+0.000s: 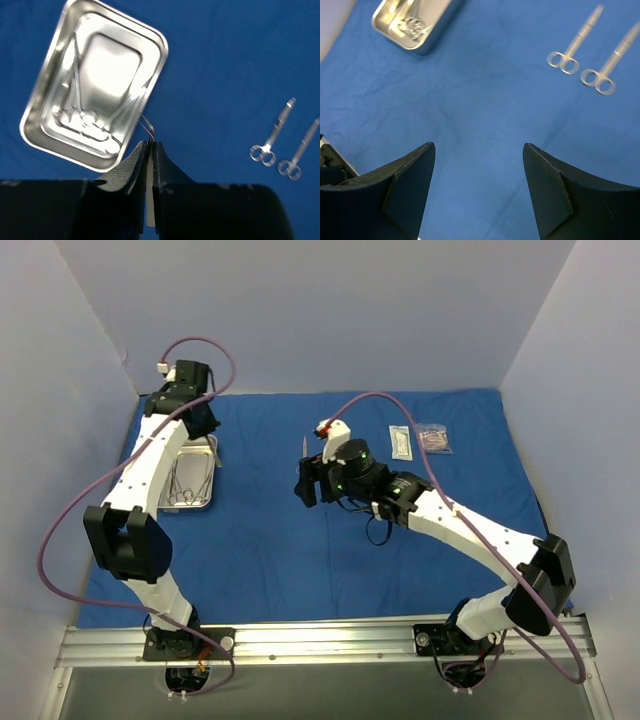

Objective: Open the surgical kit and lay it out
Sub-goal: Pick up the medical item from the container, then place the medical item in the surgical kit.

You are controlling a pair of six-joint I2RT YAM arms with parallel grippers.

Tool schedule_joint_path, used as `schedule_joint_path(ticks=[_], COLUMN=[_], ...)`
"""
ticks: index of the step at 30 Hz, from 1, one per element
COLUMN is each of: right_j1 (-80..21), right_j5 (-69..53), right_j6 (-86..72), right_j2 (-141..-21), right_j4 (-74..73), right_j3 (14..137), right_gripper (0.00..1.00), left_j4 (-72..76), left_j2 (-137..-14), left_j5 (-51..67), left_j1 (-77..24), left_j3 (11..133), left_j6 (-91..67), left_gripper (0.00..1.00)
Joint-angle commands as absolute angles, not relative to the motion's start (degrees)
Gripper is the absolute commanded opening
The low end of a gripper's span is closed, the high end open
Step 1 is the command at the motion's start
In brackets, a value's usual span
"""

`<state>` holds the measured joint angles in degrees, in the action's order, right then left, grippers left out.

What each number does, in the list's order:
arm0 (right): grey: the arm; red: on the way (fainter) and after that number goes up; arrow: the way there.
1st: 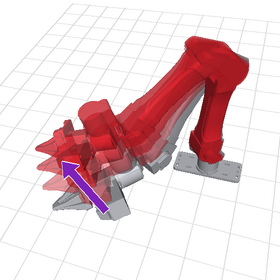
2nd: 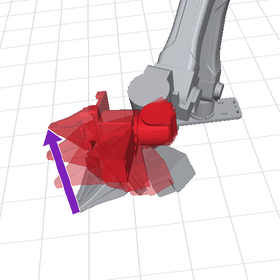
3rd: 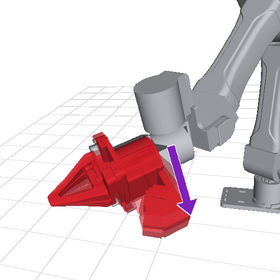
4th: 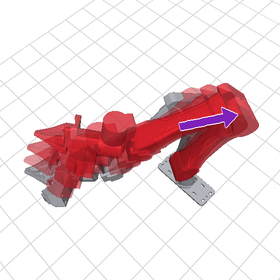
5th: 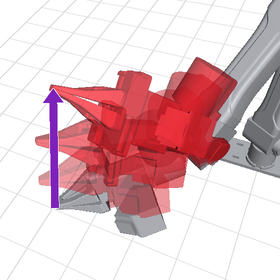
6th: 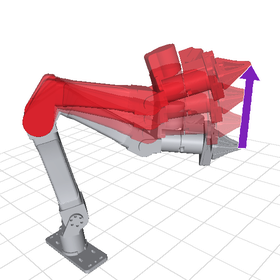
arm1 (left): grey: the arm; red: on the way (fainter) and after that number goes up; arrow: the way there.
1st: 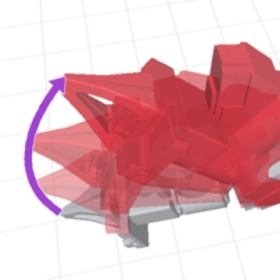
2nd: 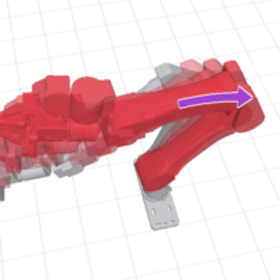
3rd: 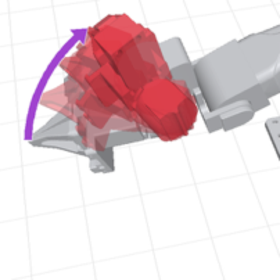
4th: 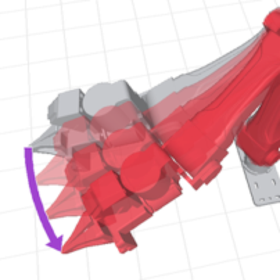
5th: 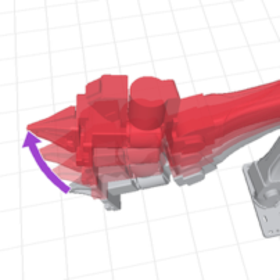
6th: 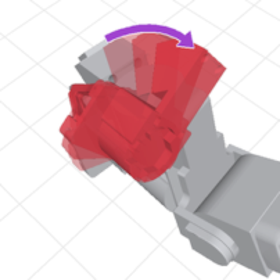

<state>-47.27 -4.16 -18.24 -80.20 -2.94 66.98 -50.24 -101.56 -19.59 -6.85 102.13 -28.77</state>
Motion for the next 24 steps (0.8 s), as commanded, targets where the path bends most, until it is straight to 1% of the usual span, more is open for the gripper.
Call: schedule_joint_path(ticks=[1, 6, 8, 12, 20, 24], right_j1=[-50.88, -54.57, -56.15, -58.27, -61.17, -62.22], right_j5=[-0.44, 1.93, 4.04, 6.59, 9.75, 13.87], right_j6=[-16.61, -14.77, -13.89, -13.71, -12.04, -11.16], right_j2=[-83.31, -88.67, -89.91, -92.89, -95.71, -96.59], right_j4=[1.75, 5.09, 6.59, 9.40, 11.25, 11.25], right_j3=[71.18, 74.61, 75.76, 76.11, 78.22, 79.27], right_gripper=[0.66, 0.65, 0.64, 0.63, 0.58, 0.54], left_j4=[-58.00, -59.68, -59.76, -60.64, -61.17, -61.79], left_j2=[-96.95, -91.86, -90.45, -89.21, -87.37, -87.28], left_j5=[-21.18, -20.57, -20.92, -22.23, -24.78, -25.49], left_j1=[-12.89, -19.68, -23.01, -26.36, -29.00, -29.79], left_j3=[102.92, 98.88, 98.18, 97.91, 96.68, 96.33], left_j6=[-38.31, -46.91, -49.12, -51.32, -52.38, -52.47], left_gripper=[0.02, 0.02, 0.02, 0.02, 0.02, 0.02])
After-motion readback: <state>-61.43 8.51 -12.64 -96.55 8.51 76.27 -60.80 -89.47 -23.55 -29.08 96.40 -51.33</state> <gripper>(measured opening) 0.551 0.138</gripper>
